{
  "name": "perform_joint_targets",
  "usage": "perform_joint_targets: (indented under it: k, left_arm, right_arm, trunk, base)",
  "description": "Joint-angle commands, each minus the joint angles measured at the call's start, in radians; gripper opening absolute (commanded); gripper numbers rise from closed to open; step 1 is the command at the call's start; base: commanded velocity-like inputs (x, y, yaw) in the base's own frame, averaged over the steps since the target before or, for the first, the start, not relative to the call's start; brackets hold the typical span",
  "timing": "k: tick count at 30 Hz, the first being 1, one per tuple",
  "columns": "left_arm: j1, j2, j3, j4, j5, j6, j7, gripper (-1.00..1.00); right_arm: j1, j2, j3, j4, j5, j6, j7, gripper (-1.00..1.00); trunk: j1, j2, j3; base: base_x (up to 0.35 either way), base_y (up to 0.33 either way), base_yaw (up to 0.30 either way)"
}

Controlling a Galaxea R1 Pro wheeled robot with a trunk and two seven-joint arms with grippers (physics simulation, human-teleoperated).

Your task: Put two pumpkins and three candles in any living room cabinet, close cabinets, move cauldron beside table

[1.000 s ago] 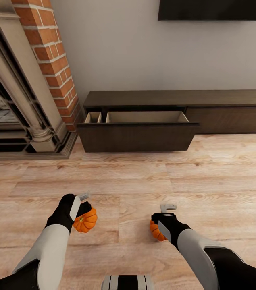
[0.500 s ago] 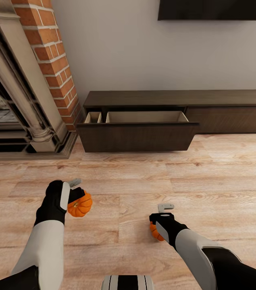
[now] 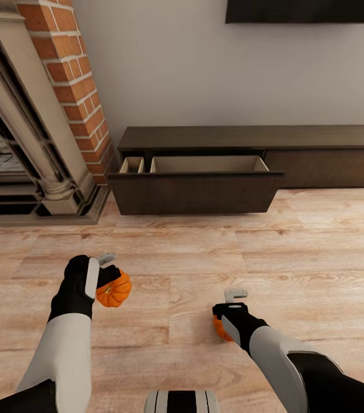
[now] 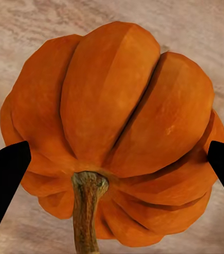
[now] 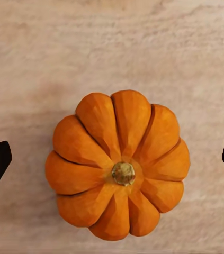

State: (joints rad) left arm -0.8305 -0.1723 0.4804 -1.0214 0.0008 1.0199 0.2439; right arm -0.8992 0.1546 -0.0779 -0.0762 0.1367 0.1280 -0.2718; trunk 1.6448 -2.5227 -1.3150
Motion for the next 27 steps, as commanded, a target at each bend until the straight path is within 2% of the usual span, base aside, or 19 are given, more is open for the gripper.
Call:
perform_joint_targets:
  k: [1,14,23,27]
  left_arm:
    - [-0.001,-0.001,0.002,-0.009,0.003,0.004,0.001,-1.0]
    - [-0.007,-0.002,-0.007,-0.055,0.007,0.008,0.001,-1.0]
    - [-0.009,-0.002,-0.005,-0.057,0.009,0.006,0.001,-1.0]
    - [-0.009,-0.002,-0.005,-0.057,0.011,0.006,0.001,-1.0]
  right_arm:
    - [0.0,0.001,-0.008,-0.002,0.011,0.007,-0.003,1.0]
    - [0.0,0.0,-0.008,-0.002,0.011,0.007,-0.002,1.0]
    - [0.0,0.0,-0.008,-0.003,0.011,0.007,-0.002,1.0]
    - [-0.001,-0.001,-0.009,-0.003,0.011,0.007,-0.002,1.0]
  trunk:
    - [0.0,-0.001,-0.005]
    - [0.006,-0.004,-0.055]
    - [0.006,-0.004,-0.055]
    - [0.007,-0.004,-0.063]
  base:
    - [0.0,0.0,0.0]
    - [0.0,0.0,0.0]
    - [0.0,0.0,0.0]
    - [0.0,0.0,0.0]
